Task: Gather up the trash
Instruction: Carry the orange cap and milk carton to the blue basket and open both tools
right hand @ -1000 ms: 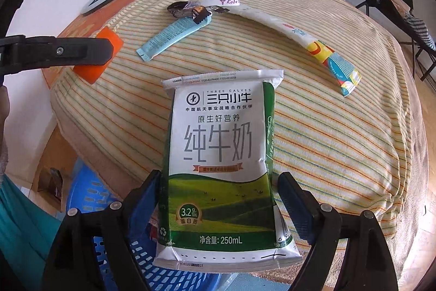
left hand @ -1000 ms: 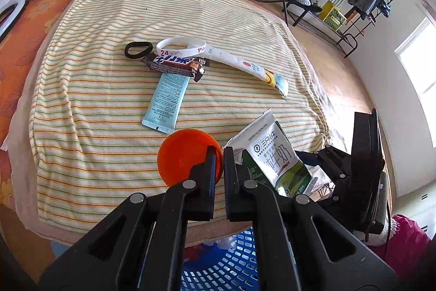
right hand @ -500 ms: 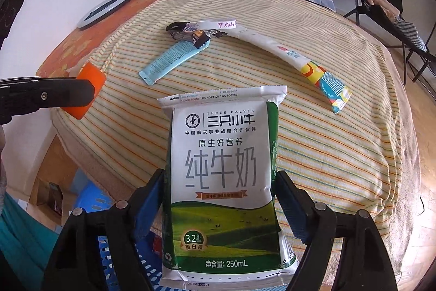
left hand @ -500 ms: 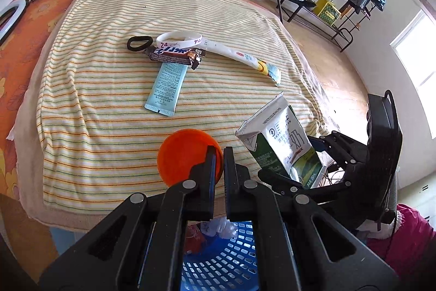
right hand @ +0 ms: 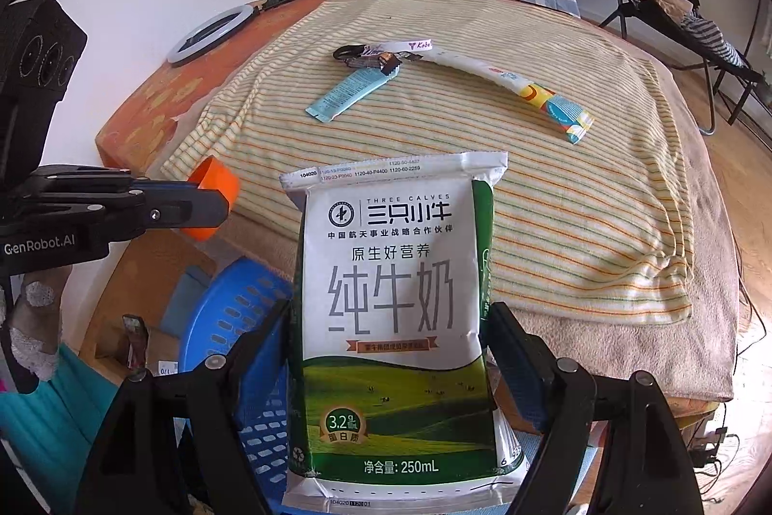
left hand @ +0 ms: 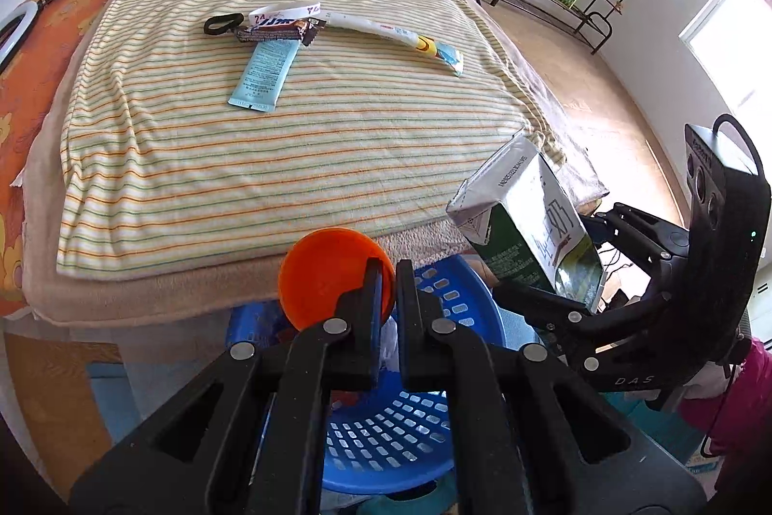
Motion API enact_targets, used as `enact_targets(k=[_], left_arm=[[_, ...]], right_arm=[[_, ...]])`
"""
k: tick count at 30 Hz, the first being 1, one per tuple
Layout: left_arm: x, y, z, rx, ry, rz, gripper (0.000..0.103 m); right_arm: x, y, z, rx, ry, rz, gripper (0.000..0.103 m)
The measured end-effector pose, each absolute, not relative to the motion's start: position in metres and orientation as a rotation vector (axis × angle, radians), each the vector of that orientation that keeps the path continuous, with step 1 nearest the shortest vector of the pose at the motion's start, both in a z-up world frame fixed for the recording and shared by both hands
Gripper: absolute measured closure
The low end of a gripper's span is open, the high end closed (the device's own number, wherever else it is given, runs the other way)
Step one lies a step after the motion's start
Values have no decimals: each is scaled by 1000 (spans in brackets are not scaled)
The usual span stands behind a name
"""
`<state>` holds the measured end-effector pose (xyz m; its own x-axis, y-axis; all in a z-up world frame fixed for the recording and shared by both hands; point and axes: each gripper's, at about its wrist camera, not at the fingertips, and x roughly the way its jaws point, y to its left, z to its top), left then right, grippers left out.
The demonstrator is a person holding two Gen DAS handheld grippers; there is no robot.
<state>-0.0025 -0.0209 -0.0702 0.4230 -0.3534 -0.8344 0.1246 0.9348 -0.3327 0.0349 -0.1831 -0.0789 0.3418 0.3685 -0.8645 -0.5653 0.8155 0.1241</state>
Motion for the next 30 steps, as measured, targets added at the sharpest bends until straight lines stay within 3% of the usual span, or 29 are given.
enact_targets(k=[30], left_arm=[[-46,-30,-136,-221,1260,-282,100]], right_arm=[[-28,-179,-136,-282,1174,676,21]])
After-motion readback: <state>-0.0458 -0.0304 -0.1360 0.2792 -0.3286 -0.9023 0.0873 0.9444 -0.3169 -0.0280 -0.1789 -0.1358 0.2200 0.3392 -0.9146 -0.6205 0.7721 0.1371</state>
